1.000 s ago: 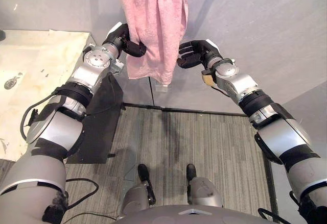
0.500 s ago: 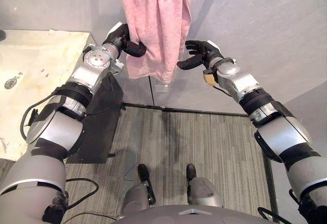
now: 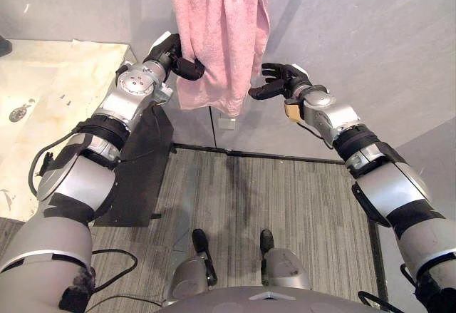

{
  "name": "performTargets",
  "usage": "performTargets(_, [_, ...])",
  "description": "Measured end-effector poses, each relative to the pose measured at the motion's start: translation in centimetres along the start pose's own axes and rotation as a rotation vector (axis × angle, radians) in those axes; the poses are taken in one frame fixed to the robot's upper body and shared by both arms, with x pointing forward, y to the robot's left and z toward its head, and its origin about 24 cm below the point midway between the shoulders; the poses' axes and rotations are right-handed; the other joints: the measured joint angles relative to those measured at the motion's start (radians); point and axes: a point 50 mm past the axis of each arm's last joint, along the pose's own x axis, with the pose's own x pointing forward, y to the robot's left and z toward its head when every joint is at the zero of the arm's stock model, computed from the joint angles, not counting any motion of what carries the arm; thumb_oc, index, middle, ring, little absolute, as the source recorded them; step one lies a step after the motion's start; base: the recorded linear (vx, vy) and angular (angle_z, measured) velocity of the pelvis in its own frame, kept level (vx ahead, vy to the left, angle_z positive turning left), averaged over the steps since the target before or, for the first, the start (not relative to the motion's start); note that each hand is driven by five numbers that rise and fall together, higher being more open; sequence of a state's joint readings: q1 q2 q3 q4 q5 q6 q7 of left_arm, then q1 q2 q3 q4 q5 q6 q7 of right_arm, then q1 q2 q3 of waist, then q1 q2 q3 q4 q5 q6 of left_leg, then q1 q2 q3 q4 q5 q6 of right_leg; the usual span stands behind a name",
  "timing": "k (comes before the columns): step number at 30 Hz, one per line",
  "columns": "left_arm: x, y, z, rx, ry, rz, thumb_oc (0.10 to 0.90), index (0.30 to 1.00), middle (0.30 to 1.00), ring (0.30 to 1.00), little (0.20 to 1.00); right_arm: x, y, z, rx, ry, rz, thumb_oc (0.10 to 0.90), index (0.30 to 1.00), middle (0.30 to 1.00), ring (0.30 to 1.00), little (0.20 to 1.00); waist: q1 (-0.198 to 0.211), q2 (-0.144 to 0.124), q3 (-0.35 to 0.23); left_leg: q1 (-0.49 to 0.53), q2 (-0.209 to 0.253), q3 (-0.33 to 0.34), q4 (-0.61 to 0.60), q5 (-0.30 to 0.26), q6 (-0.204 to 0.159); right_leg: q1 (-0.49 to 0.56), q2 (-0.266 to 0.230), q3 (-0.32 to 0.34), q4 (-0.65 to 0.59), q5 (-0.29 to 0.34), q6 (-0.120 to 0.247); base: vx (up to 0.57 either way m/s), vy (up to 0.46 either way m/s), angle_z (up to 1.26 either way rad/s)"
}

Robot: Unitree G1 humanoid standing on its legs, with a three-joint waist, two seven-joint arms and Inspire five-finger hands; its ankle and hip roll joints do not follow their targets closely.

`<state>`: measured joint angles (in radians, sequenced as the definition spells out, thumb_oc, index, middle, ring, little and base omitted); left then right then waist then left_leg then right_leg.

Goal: Organize the bathroom.

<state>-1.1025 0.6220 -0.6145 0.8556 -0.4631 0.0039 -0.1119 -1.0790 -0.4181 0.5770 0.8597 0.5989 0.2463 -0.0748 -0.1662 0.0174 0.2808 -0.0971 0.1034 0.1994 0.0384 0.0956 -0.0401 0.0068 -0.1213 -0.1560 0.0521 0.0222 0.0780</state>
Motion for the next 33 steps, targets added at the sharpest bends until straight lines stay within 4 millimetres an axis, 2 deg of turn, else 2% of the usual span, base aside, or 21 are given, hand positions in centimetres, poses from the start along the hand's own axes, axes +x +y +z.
performTargets(23, [0.2, -1.0, -0.2, -0.035, -0.002, -0.019, 0.400, 0.300, 0.300, 0.300, 0.300, -0.1, 0.5, 0.7, 0.081, -0.040, 0.002, 0.800, 0.900, 0.900, 0.900, 0.900, 0.016, 0.000, 0.000, 0.002, 0.000, 0.004, 0.001, 0.001, 0.001, 0.001, 0.000, 0.000, 0.000, 0.000, 0.000, 0.00, 0.000, 0.00])
performTargets(24, [0.2, -1.0, -0.2, -0.035, -0.001, -0.018, 0.400, 0.300, 0.300, 0.300, 0.300, 0.0, 0.6, 0.7, 0.090, -0.039, 0.006, 0.748, 0.822, 0.822, 0.822, 0.822, 0.017, 0.000, 0.000, 0.002, 0.000, 0.004, 0.002, 0.001, 0.001, 0.001, 0.000, 0.000, 0.000, 0.000, 0.000, 0.00, 0.000, 0.00])
performTargets(25, [0.2, -1.0, -0.2, -0.035, -0.001, -0.018, 0.400, 0.300, 0.300, 0.300, 0.300, 0.0, 0.8, 0.7, 0.094, -0.040, 0.009, 0.590, 0.585, 0.585, 0.585, 0.585, 0.017, 0.000, 0.000, 0.002, 0.000, 0.004, 0.002, 0.001, 0.001, 0.001, 0.000, 0.000, 0.000, 0.000, 0.000, 0.00, 0.000, 0.00])
performTargets(26, [0.2, -1.0, -0.2, -0.036, -0.001, -0.018, 0.400, 0.300, 0.300, 0.300, 0.300, 0.0, 1.3, 0.8, 0.109, -0.040, 0.021, 0.400, 0.300, 0.300, 0.300, 0.300, 0.017, 0.000, 0.000, 0.002, 0.000, 0.004, 0.002, 0.001, 0.001, 0.001, 0.000, 0.000, 0.000, 0.000, 0.000, 0.00, 0.000, 0.00])
performTargets(33, [0.2, -1.2, -0.2, -0.043, -0.003, -0.019, 0.400, 0.300, 0.300, 0.300, 0.300, 0.0, 3.3, 1.3, 0.148, -0.063, 0.094, 0.400, 0.300, 0.300, 0.300, 0.300, 0.023, 0.000, 0.000, 0.002, 0.000, 0.004, 0.002, 0.001, 0.001, 0.002, -0.001, 0.000, 0.000, 0.000, 0.000, 0.00, 0.000, 0.00])
